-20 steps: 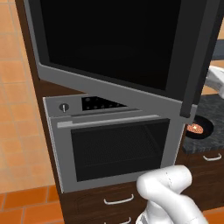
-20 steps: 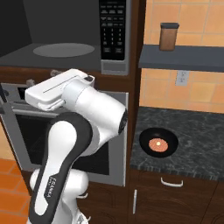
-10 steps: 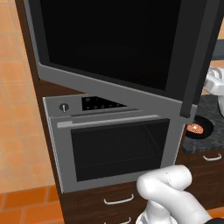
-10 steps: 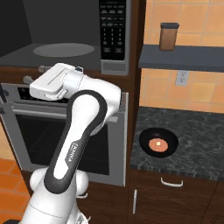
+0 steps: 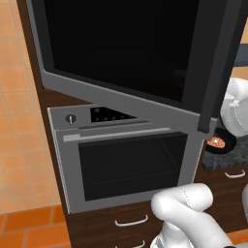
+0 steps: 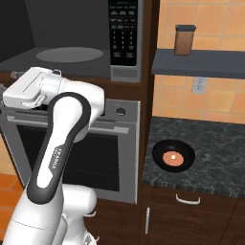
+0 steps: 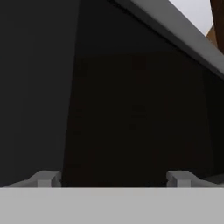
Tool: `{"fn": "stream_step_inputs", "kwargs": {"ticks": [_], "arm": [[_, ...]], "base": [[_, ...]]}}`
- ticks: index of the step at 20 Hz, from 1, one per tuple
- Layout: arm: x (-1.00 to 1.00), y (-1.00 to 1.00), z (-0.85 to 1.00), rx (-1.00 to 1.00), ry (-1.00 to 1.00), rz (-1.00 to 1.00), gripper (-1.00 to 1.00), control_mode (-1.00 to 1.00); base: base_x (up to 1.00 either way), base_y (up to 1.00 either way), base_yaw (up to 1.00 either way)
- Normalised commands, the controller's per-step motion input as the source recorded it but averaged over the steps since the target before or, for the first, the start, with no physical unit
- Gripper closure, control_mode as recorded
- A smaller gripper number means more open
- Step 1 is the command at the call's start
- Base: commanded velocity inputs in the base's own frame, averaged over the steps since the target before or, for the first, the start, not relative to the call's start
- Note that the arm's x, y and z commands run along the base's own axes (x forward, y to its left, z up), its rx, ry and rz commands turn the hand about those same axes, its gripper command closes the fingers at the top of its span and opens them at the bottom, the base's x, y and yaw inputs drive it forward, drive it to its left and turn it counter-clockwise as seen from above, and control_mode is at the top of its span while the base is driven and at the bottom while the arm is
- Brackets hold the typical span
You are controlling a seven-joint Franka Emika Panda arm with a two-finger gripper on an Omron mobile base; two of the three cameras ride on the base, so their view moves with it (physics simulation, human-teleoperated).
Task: Open the microwave, place the bowl with waffle inside the microwave, then close the microwave door and turn it on.
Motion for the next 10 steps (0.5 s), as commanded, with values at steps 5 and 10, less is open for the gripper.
{"fn": "stream_step_inputs", "kwargs": {"ticks": [5, 10], "arm": [[-0.55, 0.62, 0.17, 0.00, 0.00, 0.13, -1.00, -1.00], [-0.23, 0.99, 0.20, -0.08, 0.00, 0.06, -1.00, -1.00]], "base": [[0.00, 0.00, 0.00], [0.00, 0.00, 0.00]]}}
